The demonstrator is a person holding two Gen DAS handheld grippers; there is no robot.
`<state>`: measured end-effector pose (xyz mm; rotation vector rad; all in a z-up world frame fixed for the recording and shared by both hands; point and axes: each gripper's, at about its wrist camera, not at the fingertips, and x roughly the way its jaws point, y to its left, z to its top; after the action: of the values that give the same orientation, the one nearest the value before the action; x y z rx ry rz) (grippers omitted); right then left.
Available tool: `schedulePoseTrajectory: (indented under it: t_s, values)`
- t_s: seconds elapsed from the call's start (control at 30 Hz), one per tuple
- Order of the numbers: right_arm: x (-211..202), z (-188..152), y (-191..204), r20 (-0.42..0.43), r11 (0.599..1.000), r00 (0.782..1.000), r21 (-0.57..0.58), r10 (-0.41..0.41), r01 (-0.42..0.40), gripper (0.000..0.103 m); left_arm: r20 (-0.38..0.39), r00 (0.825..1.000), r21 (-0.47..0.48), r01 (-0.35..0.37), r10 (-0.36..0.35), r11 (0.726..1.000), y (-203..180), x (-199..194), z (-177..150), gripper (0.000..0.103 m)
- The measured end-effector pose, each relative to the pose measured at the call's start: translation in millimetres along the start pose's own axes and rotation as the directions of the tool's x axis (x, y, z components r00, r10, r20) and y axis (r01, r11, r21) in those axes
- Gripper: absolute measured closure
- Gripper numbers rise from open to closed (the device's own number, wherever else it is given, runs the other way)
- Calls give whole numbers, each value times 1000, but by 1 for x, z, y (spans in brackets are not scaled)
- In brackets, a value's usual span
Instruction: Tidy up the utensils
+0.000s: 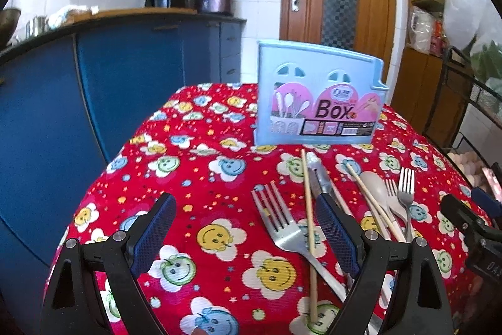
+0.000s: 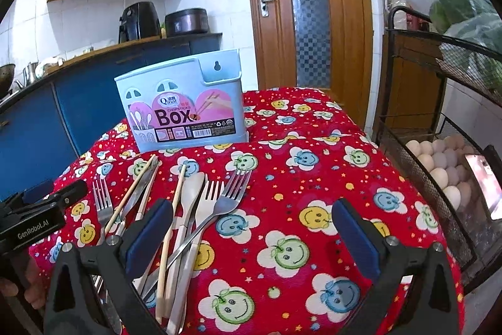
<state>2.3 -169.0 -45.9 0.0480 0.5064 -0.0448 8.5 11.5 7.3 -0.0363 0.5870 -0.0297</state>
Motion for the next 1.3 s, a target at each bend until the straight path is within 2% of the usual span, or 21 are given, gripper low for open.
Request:
schedulePoseTrajectory:
  t_s: [0.17,0.27,0.43,0.6,0.77,0.83,0.97,1.07,1.13,1.3]
  values:
    - [5,8,1,-46,999,999,-49,1,-3,2,-55,998,-27,-3,1,1000,14,9,2,13]
    - [11,13,2,-81,998,997,-70,3,-8,11,-83,996,-36,20,-23,999,16,14,5,13]
    - [22,19,-2,-145,997,989,-62,32,-42,22,-122,990,-47,71,-76,996,14,24,8,14]
    - [38,24,-4,-208,997,977,-52,51,-63,36,-157,979,-35,130,-134,991,9,32,13,21]
    - [55,24,-2,-280,993,955,-33,95,-109,46,-178,975,-1,135,-133,991,4,38,15,29]
    - [61,25,-1,-301,993,948,-22,108,-120,50,-199,970,-8,141,-140,990,5,43,16,36]
    - [72,25,-1,-327,991,937,-4,127,-135,53,-244,953,-73,168,-182,983,12,57,17,43]
    - [81,25,-5,-348,987,923,44,162,-156,53,-271,922,-100,258,-276,961,11,62,15,43]
    - [85,26,-6,-355,985,919,63,172,-160,53,-277,910,-87,297,-310,951,6,61,14,43]
    - [90,30,-5,-354,982,916,81,190,-172,62,-276,908,-51,314,-316,948,-1,62,17,52]
